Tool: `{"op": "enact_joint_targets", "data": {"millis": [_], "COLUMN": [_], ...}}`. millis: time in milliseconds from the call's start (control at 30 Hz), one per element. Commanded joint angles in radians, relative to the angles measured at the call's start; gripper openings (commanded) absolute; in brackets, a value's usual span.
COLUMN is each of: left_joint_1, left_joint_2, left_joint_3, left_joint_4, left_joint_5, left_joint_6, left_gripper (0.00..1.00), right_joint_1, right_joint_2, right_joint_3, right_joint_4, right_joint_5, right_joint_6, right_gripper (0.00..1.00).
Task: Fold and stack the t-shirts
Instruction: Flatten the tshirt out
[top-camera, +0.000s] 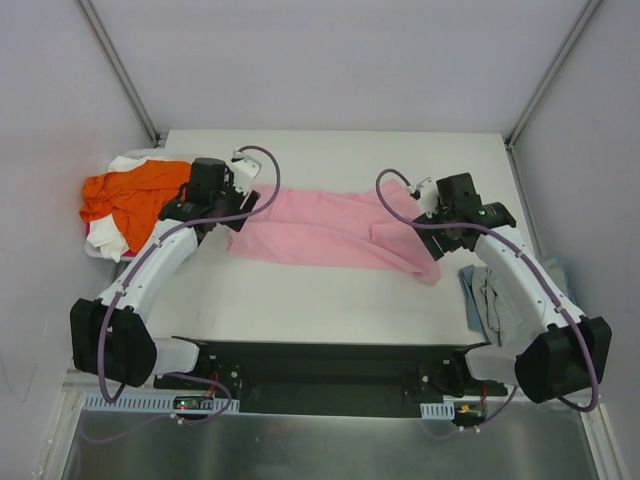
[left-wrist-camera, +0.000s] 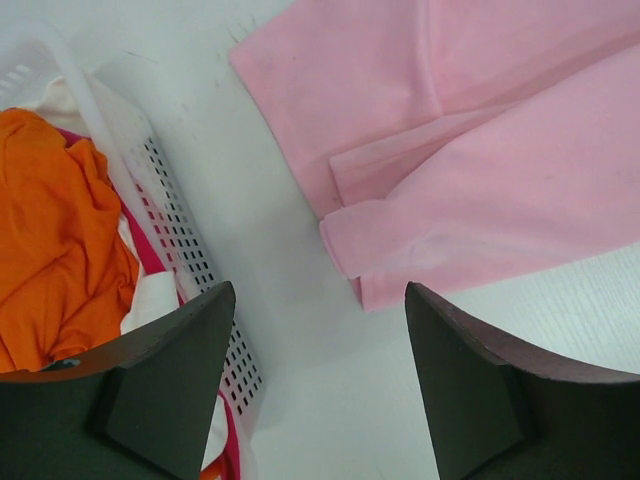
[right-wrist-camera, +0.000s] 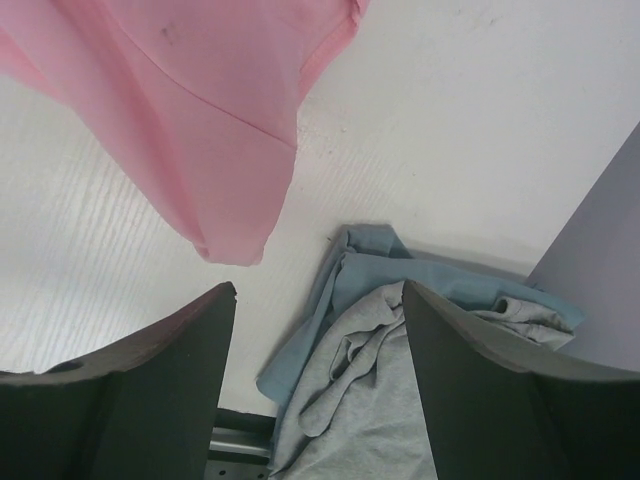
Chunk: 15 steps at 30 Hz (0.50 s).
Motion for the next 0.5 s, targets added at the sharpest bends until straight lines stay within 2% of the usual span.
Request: {"op": "enact_joint_targets", "data": {"millis": [0,67,100,133,200,233,333,467], "left_joint_1": [-0.01,-0.01,-0.01,-0.008,-0.01,-0.01,-0.01,-0.01], "left_joint_2": [0.056,0.129,0.157,0.215,0.274,0.333,0.438,0.493], "left_joint_3": [0.092,0.156,0.182,0.237,0.291,0.34,0.407,0.396], "left_joint_4": [0.009,0.012,0.012,0.009,0.009,0.009,0.009,0.011], "left_joint_5": [0.0,0.007,0.009,0.003,-0.002,-0.006,-0.026,-0.028], "left_joint_6": [-0.008,-0.015,-0.017,-0.023,-0.028,-0.025,-0.015,-0.006], "left_gripper": [0.68,0.67,0.59,0.44,0.47,0.56,0.57,0.57], "right_joint_1": [0.003,0.003,0.004,0.003,0.003,0.003,0.003,0.011], "right_joint_2": [-0.001,0.073,0.102,0.166,0.226,0.249,0.334,0.386], "right_joint_3": [0.054,0.078,0.092,0.124,0.155,0.181,0.242,0.251], "right_joint_4": [0.004,0.017,0.02,0.031,0.04,0.068,0.085,0.082], "right_joint_5": [-0.061,-0.071,-0.073,-0.068,-0.07,-0.055,-0.044,-0.067], "right_joint_6": [0.006,-0.015,-0.021,-0.023,-0.026,-0.027,-0.026,-0.02], "right_gripper": [0.72,0.71,0.7,0.68,0.67,0.67,0.66,0.65]}}
